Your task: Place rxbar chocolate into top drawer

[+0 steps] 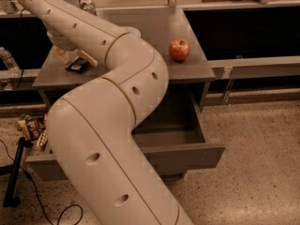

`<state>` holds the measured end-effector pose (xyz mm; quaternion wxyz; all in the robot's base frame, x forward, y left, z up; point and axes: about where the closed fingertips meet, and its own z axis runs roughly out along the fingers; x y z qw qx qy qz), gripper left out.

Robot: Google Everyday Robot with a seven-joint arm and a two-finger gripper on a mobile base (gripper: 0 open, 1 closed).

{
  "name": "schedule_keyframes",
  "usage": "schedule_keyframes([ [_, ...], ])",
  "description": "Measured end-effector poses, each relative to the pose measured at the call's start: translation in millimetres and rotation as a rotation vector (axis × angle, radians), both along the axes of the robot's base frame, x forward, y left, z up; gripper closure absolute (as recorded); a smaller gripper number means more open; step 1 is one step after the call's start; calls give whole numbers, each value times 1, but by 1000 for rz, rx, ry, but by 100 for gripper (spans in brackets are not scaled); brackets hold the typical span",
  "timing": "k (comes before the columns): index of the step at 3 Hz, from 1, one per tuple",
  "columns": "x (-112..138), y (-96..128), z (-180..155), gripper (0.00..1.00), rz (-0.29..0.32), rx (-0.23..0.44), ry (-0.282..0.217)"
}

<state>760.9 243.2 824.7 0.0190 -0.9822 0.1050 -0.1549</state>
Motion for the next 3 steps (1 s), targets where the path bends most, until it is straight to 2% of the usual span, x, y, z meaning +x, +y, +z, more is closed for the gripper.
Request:
schedule_keyframes([
  [2,1,0,5,87,0,0,5],
  [3,1,0,5,100,0,0,6],
])
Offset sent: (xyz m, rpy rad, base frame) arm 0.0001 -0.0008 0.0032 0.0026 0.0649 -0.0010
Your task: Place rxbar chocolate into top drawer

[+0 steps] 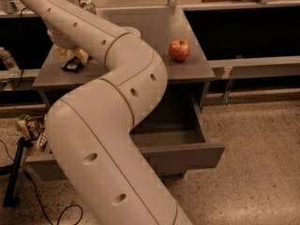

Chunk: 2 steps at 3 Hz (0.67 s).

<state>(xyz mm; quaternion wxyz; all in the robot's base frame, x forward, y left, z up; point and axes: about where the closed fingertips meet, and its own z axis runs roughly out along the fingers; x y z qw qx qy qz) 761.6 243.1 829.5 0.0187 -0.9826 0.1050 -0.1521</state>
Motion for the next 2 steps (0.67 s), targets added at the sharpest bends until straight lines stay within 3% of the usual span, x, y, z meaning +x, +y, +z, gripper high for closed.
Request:
schedule_keyframes([
  [2,-42,-41,36,100,-24,144,88],
])
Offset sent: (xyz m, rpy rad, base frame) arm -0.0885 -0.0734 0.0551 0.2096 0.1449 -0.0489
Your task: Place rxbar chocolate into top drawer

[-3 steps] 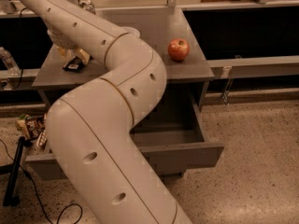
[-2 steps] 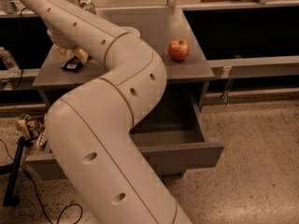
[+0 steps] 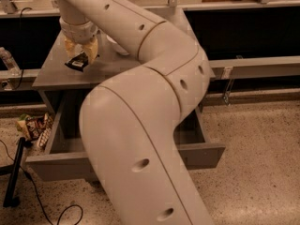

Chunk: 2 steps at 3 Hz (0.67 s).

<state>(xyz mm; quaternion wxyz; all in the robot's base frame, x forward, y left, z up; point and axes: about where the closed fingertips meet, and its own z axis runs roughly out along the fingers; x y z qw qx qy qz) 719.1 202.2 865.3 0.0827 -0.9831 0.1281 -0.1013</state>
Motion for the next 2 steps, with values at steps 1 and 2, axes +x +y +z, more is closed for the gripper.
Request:
schedule_keyframes([
  [1,-24,-15,3,100,-25,43,48],
  [2,-51,-38,7,100,-82,77,88],
])
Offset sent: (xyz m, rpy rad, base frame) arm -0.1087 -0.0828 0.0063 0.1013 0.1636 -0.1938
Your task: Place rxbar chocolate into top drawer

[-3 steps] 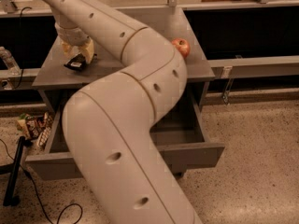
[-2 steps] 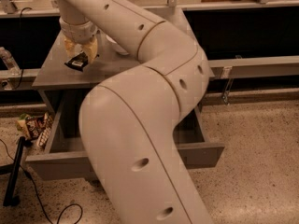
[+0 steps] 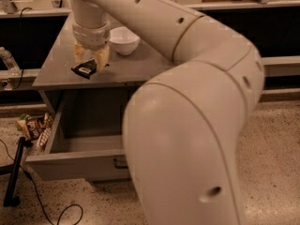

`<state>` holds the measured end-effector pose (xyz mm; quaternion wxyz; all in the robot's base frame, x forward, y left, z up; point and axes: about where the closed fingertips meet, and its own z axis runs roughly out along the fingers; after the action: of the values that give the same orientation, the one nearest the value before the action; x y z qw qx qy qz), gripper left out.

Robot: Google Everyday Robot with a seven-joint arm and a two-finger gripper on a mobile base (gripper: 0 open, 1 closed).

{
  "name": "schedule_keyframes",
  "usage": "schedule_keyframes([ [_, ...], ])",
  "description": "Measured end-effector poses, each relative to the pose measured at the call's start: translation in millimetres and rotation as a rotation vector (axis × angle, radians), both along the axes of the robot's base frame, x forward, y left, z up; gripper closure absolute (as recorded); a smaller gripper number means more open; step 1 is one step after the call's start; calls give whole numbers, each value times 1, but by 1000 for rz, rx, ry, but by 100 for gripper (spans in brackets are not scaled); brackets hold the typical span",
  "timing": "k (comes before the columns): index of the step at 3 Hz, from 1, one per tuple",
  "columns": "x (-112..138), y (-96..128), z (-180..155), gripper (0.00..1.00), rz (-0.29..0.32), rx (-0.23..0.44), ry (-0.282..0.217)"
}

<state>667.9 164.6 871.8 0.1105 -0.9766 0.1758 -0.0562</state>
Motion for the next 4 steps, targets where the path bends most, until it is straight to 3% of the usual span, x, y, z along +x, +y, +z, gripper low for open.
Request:
schedule_keyframes([
  [2,-63,-56,-4,100,-180,44,112],
  [4,-98,-80,-19,100,-347,53,223],
])
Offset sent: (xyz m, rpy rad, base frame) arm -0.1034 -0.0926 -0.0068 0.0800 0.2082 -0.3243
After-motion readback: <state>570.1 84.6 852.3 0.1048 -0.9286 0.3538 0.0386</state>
